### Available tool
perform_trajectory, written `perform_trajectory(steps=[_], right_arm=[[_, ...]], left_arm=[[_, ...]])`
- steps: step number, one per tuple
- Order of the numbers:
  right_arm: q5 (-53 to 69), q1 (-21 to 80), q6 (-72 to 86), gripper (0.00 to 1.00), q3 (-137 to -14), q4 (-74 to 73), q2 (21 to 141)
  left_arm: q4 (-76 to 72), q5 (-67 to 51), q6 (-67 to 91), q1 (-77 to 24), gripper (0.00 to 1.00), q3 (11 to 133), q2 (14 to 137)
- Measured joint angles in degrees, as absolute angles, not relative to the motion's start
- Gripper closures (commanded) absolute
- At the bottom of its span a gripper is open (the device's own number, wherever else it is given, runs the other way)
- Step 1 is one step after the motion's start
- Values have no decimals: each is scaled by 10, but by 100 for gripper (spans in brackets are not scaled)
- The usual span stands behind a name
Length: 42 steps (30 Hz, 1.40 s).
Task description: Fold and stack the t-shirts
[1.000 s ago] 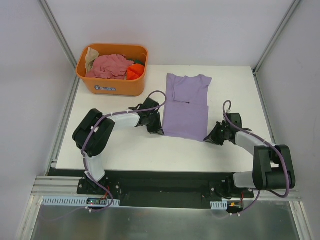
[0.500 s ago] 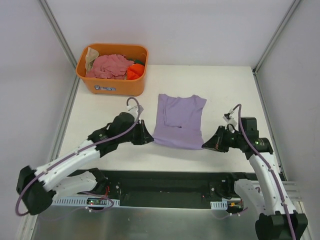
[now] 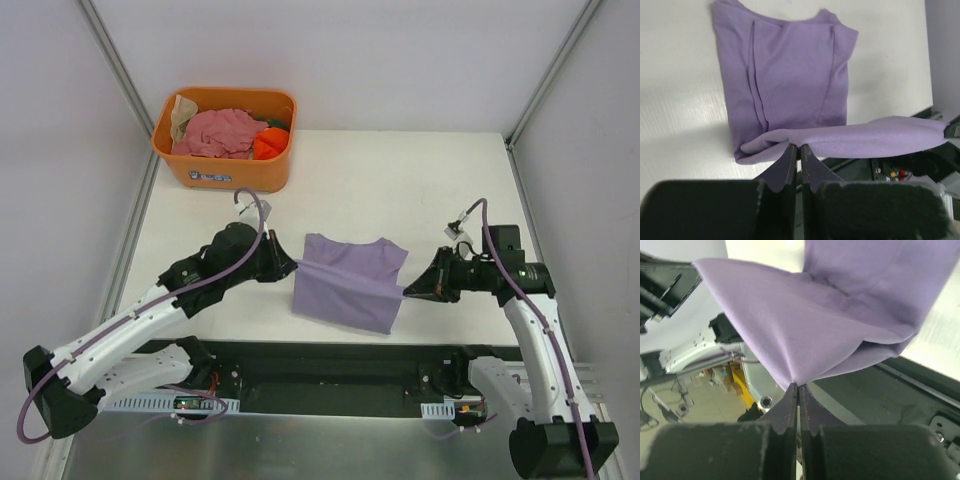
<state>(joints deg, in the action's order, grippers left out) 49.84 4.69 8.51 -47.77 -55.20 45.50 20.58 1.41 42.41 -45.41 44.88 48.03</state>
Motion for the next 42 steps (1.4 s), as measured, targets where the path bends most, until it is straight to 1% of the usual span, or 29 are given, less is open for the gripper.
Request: perform_trajectory(steps=[6,14,18,24,29,30,31,32,33,34,35,36,37,38,39,42], right_arm=[[457,18,95,99,-476,-486,535],[392,3,113,99,-476,-394,610],[354,-4,113,99,-479,-350,651],[326,-7,108,99,-506,-268,773],[322,-7,109,98,-537,-206,879],[322,-7,111,90,-541,-194,894],[320,-7,112,77,-544,-183,905],[317,-7,114,68,-547,-175,914],[307,-7,116,50,-550,-169,920],[300,-9,115,37,-554,-164,927],[294,-10,115,29,-560,-159,934],[292,-12,113,22,-568,-156,942],[292,-13,114,16,-576,-155,949],[292,-13,109,3,-586,-156,955],[291,-13,109,4,-591,-156,957],[286,-9,98,4,-595,-160,945]], left_arm=[[205,80,408,-449,100,535,597],[176,74,386,-392,100,604,762],[163,49,373,-372,100,655,854],[152,29,365,-345,100,727,969],[152,29,365,-330,100,751,1025],[153,30,365,-328,100,757,1032],[153,31,365,-326,100,762,1039],[153,30,365,-324,100,771,1048],[153,32,363,-321,100,782,1058],[153,35,362,-318,95,792,1069],[154,37,362,-313,88,801,1078],[155,37,360,-309,78,807,1086],[155,37,357,-304,51,811,1092],[156,39,353,-301,18,812,1094],[159,41,347,-299,1,812,1094],[164,48,349,-293,1,809,1087]])
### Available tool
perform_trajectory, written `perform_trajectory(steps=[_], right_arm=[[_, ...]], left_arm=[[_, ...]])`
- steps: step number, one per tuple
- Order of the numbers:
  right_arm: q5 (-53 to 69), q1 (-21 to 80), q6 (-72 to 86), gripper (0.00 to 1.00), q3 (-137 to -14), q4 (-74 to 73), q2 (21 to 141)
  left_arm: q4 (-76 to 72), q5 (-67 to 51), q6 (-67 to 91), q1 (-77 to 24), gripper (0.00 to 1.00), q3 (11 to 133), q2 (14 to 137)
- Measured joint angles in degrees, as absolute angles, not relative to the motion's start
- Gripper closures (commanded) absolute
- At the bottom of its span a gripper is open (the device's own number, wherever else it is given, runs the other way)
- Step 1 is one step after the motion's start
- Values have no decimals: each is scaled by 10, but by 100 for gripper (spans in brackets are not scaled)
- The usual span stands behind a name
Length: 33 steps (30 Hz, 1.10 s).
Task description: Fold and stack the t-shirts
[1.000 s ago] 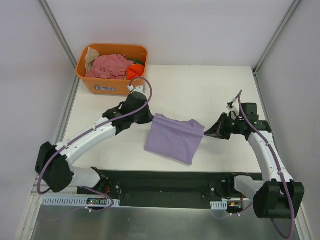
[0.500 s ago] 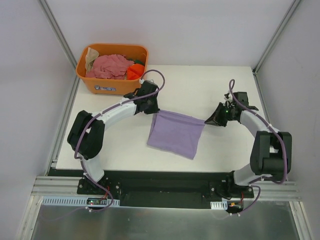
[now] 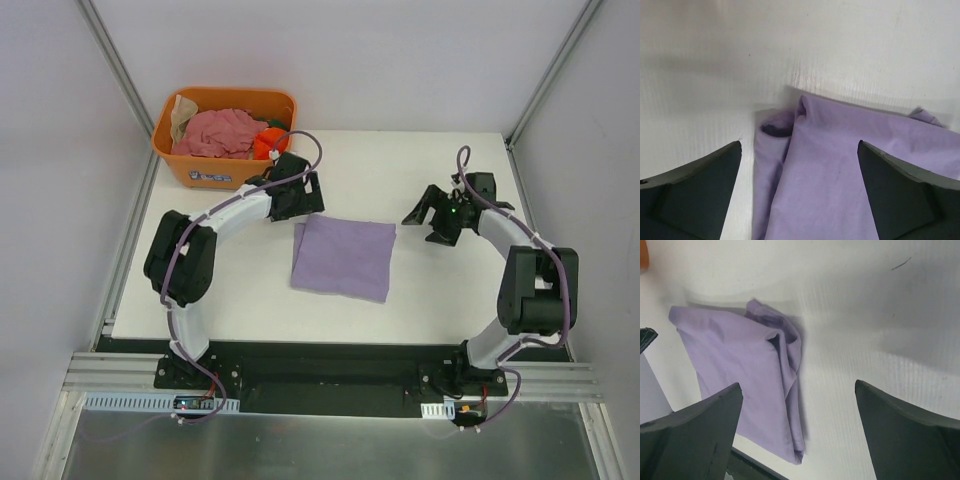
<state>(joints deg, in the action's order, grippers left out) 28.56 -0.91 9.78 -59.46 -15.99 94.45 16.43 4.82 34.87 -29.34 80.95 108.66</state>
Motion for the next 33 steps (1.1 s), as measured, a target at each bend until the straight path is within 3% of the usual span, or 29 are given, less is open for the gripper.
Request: perform_trajectory(steps=[3,8,11,16,20,22,26,33], right_arm=[[270,0,93,4,-571,-171,889],[208,23,76,4,-508,-203,688],[173,23,65,4,-480,-215,566],[158,23,57,4,-416,-224,461],[158,23,49,4,-387,-251,454],[157,23,44,4,-382,-265,455],[156,23,33,4,-382,-274,454],[137,23,19,4,-382,-277,454]], left_arm=[[166,49,350,-293,1,782,1054],[167,-2,334,-293,1,732,1003],[166,-47,327,-293,1,707,1007],[166,-88,323,-293,3,678,1036],[164,-102,322,-293,19,674,1052],[159,-102,321,-296,39,674,1055],[151,-101,324,-309,100,674,1066],[140,-50,323,-315,100,639,1044]])
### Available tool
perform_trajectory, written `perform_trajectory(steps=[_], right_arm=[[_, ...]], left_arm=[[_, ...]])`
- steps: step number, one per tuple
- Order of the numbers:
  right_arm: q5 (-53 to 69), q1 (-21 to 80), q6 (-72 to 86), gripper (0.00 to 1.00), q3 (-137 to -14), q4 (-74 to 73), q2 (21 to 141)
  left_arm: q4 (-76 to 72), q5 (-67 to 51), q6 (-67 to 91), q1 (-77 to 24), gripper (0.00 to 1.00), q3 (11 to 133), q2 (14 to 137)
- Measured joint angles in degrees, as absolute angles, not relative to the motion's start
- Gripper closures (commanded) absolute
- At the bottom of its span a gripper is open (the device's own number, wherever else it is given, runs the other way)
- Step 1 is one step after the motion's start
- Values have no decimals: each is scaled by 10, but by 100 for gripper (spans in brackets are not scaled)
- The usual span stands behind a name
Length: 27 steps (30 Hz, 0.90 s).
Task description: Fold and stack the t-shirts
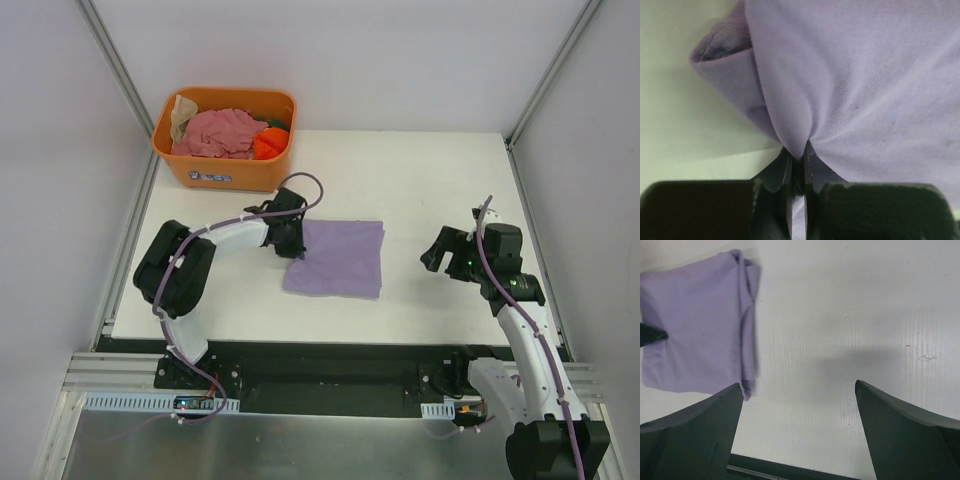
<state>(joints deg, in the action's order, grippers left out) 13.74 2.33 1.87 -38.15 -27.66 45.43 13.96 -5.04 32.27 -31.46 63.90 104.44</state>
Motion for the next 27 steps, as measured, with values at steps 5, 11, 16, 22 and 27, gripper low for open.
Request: perform_trajectory(steps=[5,11,16,22,27], right_arm=[[113,23,15,4,-382,-279,450],[109,23,14,4,-382,-279,443],[102,20,14,4,-381,-279,441],[91,16,14,4,-377,-279,438],[80,12,14,4,-377,-279,445]], left_arm=[[178,47,300,-281,100,561,954],[218,188,241,-173,100,528,907],[208,267,155,-81,100,526,898],[149,302,43,3,100,552,934],[118,324,-15,43,100,609,1003]])
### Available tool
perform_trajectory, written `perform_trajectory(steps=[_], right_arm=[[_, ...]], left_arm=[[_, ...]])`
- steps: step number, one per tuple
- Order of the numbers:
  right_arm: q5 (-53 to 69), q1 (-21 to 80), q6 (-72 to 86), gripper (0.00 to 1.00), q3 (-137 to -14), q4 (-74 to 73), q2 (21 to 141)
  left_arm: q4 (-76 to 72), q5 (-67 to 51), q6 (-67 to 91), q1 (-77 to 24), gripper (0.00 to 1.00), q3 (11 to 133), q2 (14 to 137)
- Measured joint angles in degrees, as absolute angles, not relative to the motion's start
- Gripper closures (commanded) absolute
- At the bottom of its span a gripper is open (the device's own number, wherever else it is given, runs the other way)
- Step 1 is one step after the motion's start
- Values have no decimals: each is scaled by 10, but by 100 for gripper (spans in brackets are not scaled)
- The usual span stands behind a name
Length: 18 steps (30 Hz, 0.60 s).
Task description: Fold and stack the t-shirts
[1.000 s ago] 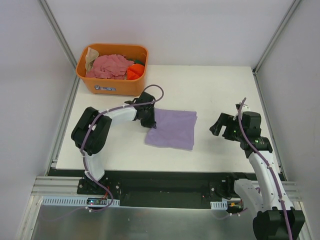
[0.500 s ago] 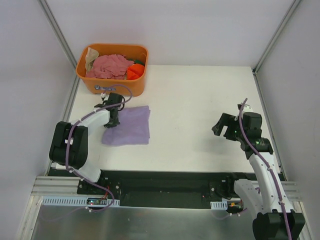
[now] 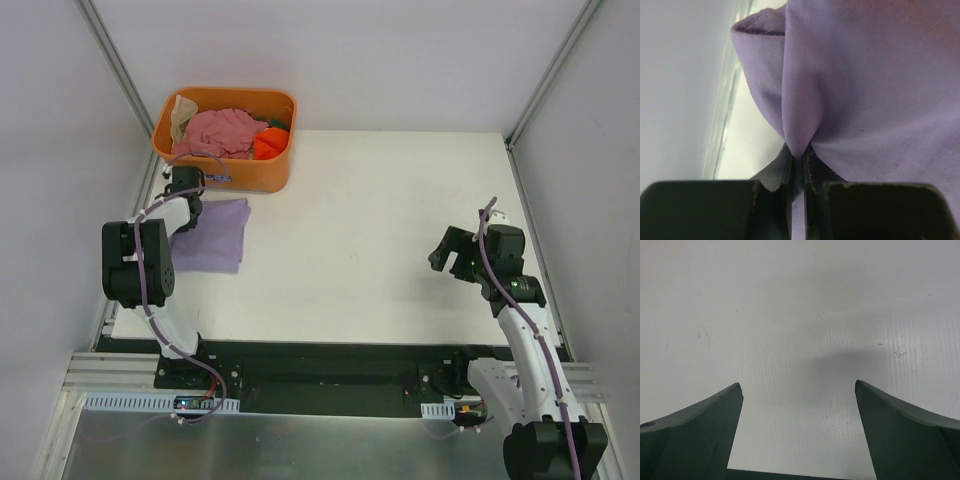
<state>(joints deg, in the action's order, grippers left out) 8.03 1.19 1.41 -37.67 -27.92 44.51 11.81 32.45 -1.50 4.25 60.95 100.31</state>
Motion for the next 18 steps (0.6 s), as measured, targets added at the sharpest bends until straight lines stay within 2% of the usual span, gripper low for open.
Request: perform_trajectory(steps=[7,8,9,10,11,12,14,18], right_arm=[[67,10,14,4,-377,-281,451],[66,10,14,4,-377,-282,451],[64,10,14,4,-377,-282,452],[64,10,14,4,-377,-282,452],[62,10,14,4,-377,-283,452],[62,10,14,4,-377,-284,452],[59,9,14,4,-377,-285,452],[45,9,15,4,-377,-291,452]], left_arm=[[102,345,-56,79,100,653,1028],[100,346,-57,81,95,657,1031],[98,348,-57,84,79,662,1034],[97,350,-58,85,56,666,1037],[97,353,-62,87,39,670,1040],[98,361,-66,87,31,675,1042],[99,376,-62,87,1,686,1044],[115,380,-34,87,1,717,1024]])
